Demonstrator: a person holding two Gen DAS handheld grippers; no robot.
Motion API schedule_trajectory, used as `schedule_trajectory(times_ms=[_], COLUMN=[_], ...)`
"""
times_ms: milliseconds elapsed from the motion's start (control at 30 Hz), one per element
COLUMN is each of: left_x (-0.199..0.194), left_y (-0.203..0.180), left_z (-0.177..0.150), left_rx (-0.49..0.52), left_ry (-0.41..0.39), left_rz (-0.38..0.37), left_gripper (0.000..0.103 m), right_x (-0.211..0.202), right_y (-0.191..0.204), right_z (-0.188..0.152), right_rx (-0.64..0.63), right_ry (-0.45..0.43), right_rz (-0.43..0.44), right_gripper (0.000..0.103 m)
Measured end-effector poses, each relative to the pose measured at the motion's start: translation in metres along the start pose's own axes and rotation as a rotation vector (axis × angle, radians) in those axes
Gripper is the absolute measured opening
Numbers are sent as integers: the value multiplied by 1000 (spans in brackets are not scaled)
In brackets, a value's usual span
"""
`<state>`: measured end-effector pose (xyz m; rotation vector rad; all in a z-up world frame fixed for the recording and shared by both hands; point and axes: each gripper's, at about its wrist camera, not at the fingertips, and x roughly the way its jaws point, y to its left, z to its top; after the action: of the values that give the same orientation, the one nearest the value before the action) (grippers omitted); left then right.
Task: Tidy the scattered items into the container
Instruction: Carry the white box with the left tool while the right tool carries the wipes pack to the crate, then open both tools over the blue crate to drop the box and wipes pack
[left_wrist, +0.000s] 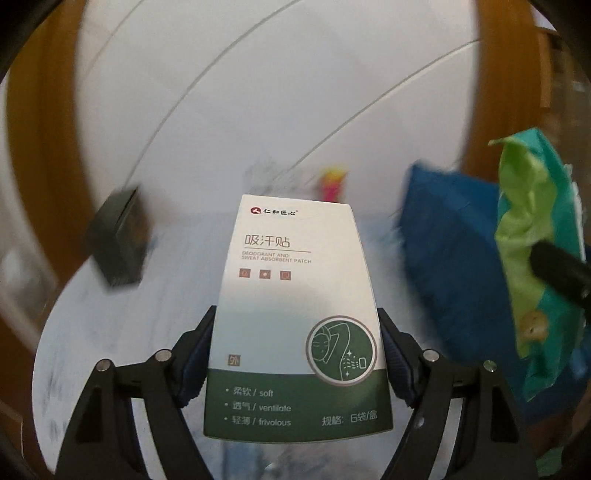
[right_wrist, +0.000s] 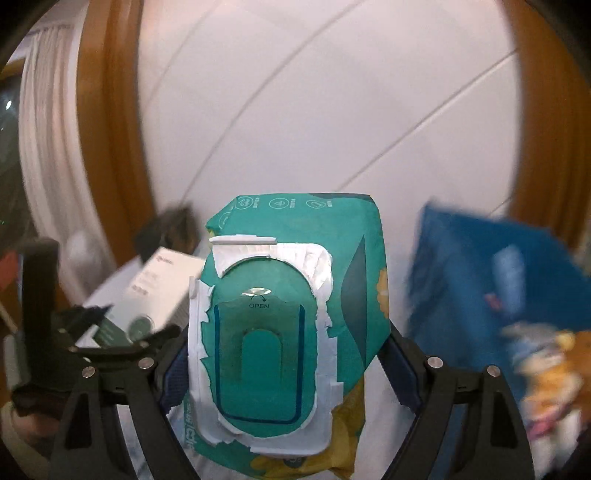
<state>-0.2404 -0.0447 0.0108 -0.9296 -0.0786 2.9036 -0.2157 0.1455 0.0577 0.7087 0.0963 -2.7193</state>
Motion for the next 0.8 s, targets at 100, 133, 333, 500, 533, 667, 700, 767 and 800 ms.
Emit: schedule_trajectory(times_ms=[100, 133, 333, 500, 533, 667, 700, 767, 800], left_x=[-22, -29, -46, -33, -30, -33, -34, -37, -39], left_y=[-52, -72, -185, -269, -281, -312, -315, -320, -320], left_z=[37, 47, 81, 83, 81, 68, 65, 56, 51], left_rx=[50, 64, 129, 148, 153, 152, 149, 143, 141], left_ry=[-82, -103, -144, -91, -84, -62, -62, -63, -56], left_rz=[-90, -121, -265, -309, -305, -266, -248, -210, -199], left_gripper=[79, 79, 79, 79, 79, 87, 98, 103, 103], right_x=[-53, -68, -131, -154, -154, -150, -152, -153, -153], right_y=[-35, -49, -141, -215, -232, -278, -284, -294, -297], right_z=[18, 21, 20, 1, -3, -17, -20, -27, -29], right_rx=[24, 33, 86, 116, 126, 143, 142, 144, 149], right_ry=[-82, -99, -137, -88, -75, -7, -1, 6, 9], right_rz=[-113, -152, -331, -384, -385, -381, -384, -388, -382], right_gripper=[87, 87, 87, 87, 88, 103, 103, 103, 103])
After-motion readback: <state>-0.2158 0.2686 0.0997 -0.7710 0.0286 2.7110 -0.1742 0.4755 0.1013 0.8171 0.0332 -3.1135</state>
